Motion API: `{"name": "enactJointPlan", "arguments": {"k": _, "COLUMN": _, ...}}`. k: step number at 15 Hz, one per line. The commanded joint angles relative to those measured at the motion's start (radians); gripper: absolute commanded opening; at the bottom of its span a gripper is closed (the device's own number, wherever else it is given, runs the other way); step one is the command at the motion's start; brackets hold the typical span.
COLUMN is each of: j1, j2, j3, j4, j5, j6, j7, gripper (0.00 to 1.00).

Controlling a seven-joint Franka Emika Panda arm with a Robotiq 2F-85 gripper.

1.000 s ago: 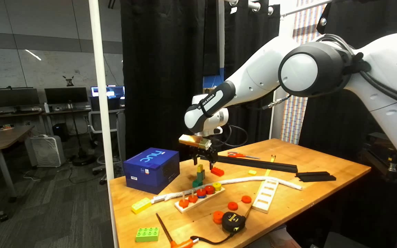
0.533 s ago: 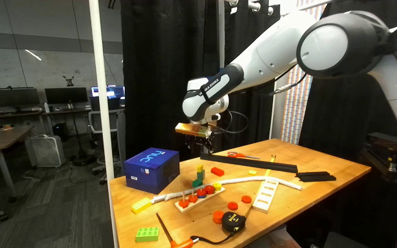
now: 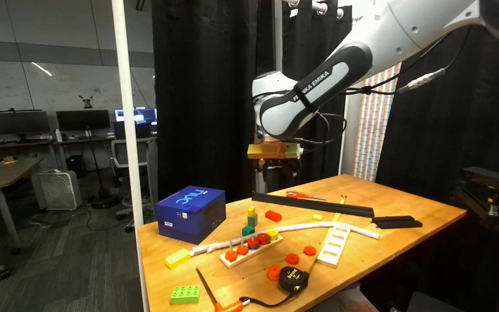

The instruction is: Pick the yellow block and put it on the green block

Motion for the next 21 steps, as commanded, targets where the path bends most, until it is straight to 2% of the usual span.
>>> {"name": "enactJointPlan", "arguments": {"k": 1, "j1": -0.049, "j2": -0.223, "j3": 0.046, "j4": -0.251, "j5": -0.059, "j6": 0.023, "j7": -0.109, "gripper": 1.0}}
{"name": "enactJointPlan", "arguments": {"k": 6, "j1": -0.07, "j2": -0.49, "j3": 0.107, "j4": -0.518, "j5": 0.034, "j6": 0.016, "j7": -0.38, "gripper": 1.0}}
{"name": "enactJointPlan", "arguments": {"k": 12, "j1": -0.044, "j2": -0.796, "j3": 0.122, "j4": -0.704, "j5": 0.329, "j6": -0.05, "j7": -0.746, "gripper": 1.0}}
{"name": "enactJointPlan", "arguments": {"k": 14, "j1": -0.069, "j2": -0.849, "j3": 0.145, "j4": -0.74, "j5": 0.369, "j6": -0.092, "j7": -0.788, "gripper": 1.0}}
{"name": "enactJointPlan", "arguments": {"k": 15, "j1": -0.098, "j2": -0.754, "j3": 0.17, "j4": -0.683, "j5": 0.358, "j6": -0.069, "j7": -0.758, "gripper": 1.0}}
{"name": "enactJointPlan", "arguments": {"k": 18, "j1": -0.096, "j2": -0.823, "j3": 0.17, "j4": -0.73, "j5": 0.376, "j6": -0.088, "j7": -0.786, "gripper": 1.0}}
{"name": "enactJointPlan", "arguments": {"k": 21, "j1": -0.095, "j2": -0.826, "j3": 0.17, "j4": -0.733, "j5": 0.376, "j6": -0.089, "j7": -0.788, "gripper": 1.0}}
